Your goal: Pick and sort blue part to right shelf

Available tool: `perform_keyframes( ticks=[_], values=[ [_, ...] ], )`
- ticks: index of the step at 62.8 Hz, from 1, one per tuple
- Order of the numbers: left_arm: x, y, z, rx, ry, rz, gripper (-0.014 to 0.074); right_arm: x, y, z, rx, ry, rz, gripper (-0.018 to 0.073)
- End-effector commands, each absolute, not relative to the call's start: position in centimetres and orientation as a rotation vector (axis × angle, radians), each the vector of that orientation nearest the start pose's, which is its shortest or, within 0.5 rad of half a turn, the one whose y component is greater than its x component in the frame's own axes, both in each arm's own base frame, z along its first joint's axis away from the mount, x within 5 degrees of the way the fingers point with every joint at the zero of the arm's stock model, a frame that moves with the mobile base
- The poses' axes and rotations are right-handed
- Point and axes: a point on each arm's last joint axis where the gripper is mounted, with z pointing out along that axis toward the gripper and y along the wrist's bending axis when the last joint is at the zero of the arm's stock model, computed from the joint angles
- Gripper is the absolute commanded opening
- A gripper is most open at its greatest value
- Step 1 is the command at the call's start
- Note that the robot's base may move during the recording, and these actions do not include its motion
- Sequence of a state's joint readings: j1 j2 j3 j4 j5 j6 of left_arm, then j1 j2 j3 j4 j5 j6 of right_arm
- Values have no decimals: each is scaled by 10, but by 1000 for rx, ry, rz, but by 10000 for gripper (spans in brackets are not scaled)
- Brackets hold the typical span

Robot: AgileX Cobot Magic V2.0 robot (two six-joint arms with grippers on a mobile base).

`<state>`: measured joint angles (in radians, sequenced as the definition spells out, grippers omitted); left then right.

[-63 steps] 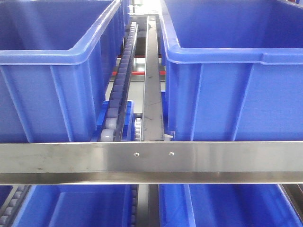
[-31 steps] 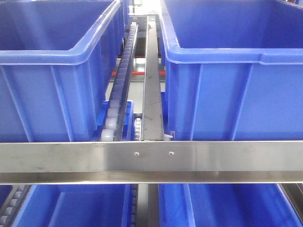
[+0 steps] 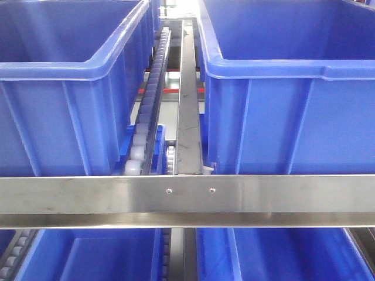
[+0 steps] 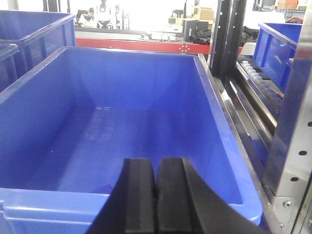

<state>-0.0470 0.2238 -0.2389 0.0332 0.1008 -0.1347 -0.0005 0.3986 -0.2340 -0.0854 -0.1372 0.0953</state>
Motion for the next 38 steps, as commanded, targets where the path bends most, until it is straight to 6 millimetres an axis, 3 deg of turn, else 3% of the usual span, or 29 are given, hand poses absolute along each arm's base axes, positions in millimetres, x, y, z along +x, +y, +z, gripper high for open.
perform_keyframes(
  ticks=[1,19,28,38],
  values=[
    [71,-3,287,-47,1472,-126,134,96,1,294,-13,1393,11,57],
    [72,-3,284,-50,1465,-132,134,96,1,285,6,1411,26,57],
    [67,-3,270,-41,1329,-139,134,90,0,277,53,1396,61,57],
    [58,-3,245,-39,1414,-125,134,78,0,262,53,1381,61,57]
  ],
)
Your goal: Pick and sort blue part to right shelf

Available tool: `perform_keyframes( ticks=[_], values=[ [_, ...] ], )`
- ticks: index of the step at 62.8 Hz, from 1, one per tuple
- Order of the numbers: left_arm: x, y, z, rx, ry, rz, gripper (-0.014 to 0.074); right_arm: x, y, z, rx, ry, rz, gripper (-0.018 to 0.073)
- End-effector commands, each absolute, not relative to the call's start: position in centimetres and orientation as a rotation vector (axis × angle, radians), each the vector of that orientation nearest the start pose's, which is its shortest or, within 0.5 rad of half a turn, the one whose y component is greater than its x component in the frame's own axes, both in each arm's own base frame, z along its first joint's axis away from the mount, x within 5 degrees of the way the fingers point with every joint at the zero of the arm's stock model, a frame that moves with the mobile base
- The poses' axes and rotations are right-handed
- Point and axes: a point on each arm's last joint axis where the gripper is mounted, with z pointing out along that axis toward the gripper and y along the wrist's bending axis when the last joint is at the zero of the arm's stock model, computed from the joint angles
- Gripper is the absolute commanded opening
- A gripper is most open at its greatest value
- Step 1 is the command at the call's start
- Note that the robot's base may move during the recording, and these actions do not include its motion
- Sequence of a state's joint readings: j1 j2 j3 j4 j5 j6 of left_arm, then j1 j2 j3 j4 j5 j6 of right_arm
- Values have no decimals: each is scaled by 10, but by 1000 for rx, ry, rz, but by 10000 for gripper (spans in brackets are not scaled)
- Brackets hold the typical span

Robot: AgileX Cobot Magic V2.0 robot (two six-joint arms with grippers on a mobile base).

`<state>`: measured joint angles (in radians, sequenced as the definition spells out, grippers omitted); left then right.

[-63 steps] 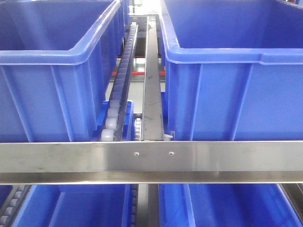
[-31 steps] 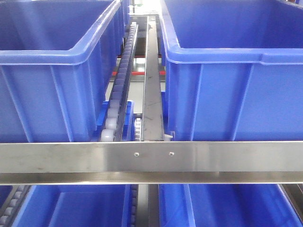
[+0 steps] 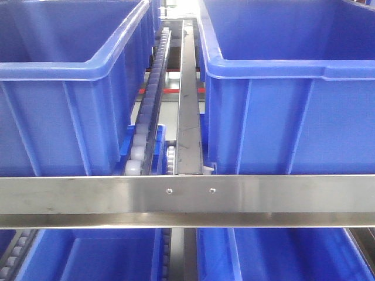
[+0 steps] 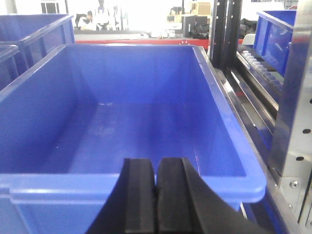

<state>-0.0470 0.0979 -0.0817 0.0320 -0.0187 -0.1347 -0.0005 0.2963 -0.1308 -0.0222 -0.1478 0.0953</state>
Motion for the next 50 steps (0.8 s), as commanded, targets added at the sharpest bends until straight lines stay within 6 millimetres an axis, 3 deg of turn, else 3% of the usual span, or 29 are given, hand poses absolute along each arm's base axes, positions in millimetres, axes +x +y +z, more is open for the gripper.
perform_keyframes(
  ticks=[1,20,34,50],
  values=[
    [57,-3,244,-39,1414,-124,134,77,0,260,53,1380,61,57],
    [53,-3,222,-36,1387,-125,134,59,0,223,52,1359,61,57],
    [55,-3,208,-45,1443,-129,134,52,0,222,51,1343,61,57],
    [55,-2,208,-54,1449,-130,134,52,0,223,51,1338,61,57]
  ],
)
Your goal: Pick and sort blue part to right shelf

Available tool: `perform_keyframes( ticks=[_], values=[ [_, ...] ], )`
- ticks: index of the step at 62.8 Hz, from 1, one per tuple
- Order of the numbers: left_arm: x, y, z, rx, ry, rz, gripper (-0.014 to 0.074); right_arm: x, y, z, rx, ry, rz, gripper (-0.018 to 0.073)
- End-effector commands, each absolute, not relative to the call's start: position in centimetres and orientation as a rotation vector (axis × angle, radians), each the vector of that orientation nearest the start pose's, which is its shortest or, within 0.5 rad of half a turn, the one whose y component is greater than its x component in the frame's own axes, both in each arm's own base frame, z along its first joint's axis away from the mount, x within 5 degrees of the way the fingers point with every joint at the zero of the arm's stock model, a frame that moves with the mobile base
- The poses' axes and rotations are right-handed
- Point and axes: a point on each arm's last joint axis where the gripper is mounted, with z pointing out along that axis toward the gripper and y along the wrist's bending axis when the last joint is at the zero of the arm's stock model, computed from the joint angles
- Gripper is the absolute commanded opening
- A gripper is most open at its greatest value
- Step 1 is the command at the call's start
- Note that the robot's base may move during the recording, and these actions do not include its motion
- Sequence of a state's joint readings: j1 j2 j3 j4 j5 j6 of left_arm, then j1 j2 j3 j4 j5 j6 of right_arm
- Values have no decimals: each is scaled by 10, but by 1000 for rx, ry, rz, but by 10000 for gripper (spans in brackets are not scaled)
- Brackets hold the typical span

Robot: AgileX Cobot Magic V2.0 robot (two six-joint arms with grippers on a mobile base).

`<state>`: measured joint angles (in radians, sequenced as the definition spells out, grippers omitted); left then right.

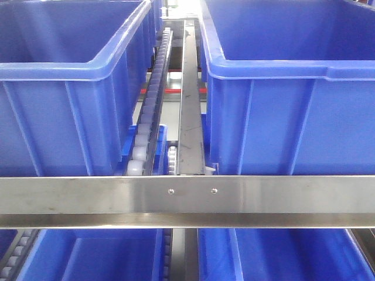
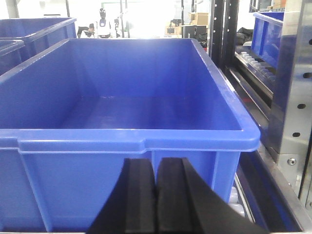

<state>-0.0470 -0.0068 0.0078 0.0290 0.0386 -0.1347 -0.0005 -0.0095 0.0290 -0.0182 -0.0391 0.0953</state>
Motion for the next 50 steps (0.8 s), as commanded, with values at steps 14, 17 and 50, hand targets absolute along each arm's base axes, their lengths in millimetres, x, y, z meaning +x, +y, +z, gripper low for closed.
perform_keyframes(
  ticks=[14,17,50],
  values=[
    [55,1,208,-125,1440,-99,134,52,0,223,51,1337,61,57],
    [55,2,209,-136,1431,-93,134,52,0,223,51,1337,61,57],
    [54,2,213,-89,1386,-44,134,52,0,223,51,1338,61,57]
  ],
)
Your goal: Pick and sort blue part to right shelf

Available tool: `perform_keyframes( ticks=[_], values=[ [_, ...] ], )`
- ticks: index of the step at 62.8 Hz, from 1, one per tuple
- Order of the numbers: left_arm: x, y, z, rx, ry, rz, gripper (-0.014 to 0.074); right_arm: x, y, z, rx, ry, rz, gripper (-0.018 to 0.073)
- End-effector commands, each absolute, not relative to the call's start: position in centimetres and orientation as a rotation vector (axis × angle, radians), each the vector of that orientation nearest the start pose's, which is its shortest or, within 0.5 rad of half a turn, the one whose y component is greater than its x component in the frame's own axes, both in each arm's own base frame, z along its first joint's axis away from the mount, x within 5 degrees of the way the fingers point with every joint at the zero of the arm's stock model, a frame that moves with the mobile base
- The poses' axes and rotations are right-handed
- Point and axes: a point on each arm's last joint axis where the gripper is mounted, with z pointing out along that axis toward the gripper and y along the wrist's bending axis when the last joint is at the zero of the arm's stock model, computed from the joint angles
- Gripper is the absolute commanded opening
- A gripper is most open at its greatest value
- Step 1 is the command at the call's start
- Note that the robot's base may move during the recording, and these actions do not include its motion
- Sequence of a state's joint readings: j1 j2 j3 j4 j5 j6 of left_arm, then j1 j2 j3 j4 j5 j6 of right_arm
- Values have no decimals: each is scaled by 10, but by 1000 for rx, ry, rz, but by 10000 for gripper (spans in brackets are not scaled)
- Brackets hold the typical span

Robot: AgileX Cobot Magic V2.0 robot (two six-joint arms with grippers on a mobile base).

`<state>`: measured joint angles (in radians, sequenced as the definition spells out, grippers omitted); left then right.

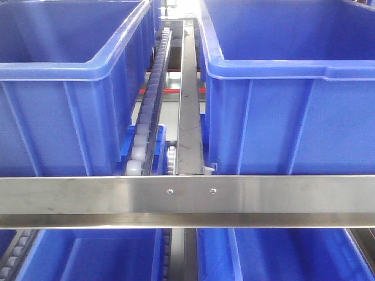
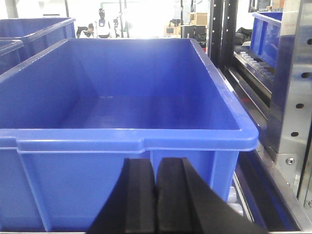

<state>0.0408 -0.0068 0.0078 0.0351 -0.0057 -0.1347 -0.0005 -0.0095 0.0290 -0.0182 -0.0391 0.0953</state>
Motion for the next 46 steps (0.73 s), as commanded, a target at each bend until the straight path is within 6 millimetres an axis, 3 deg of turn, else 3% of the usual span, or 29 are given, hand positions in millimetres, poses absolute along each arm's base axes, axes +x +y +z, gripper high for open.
perform_keyframes(
  ticks=[1,46],
  values=[
    [54,2,213,-88,1386,-42,134,52,0,223,51,1338,61,57],
    [54,2,212,-132,1389,-86,134,52,0,223,51,1338,61,57]
  ],
)
